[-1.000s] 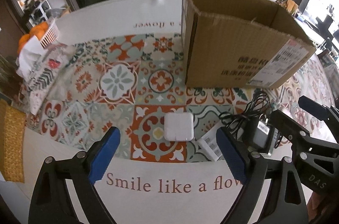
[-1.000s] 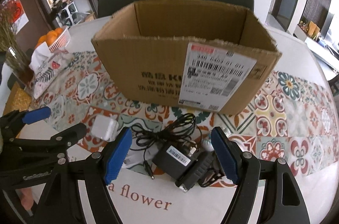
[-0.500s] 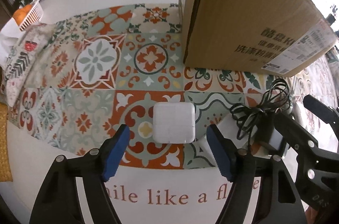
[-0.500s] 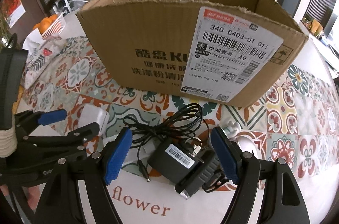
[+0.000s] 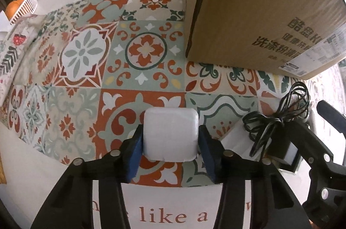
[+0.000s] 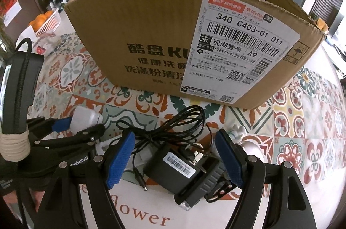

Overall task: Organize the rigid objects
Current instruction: 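Lower the left gripper onto the white square charger and close it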

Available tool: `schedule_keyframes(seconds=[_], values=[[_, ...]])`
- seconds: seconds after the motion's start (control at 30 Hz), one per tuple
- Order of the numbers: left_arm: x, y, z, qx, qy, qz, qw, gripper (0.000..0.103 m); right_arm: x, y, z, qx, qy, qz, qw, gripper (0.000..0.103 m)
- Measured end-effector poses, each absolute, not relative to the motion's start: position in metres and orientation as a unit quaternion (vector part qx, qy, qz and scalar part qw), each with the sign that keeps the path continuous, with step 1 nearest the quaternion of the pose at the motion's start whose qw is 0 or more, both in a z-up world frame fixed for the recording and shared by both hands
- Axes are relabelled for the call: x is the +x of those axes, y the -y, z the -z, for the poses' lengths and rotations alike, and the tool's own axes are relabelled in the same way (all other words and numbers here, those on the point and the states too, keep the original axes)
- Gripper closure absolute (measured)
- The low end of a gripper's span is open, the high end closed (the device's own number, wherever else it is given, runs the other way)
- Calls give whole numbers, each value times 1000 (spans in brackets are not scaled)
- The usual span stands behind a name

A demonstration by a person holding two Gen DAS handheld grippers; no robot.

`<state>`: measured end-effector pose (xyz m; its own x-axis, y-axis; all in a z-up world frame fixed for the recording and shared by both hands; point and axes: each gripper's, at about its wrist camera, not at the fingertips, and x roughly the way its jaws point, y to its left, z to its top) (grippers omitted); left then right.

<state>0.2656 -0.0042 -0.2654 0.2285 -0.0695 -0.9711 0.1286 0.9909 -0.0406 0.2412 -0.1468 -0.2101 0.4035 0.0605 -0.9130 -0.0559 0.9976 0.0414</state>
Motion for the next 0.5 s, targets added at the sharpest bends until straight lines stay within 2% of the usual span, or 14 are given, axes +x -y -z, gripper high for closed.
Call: schedule_keyframes(seconds=[0.2, 0.5], values=[[259, 9, 265, 23, -610, 69, 789, 58, 240, 147, 209, 0, -544, -38, 838, 26], [225, 20, 222, 53, -557, 79, 825, 58, 218, 161, 193, 19, -541, -69, 838, 26]])
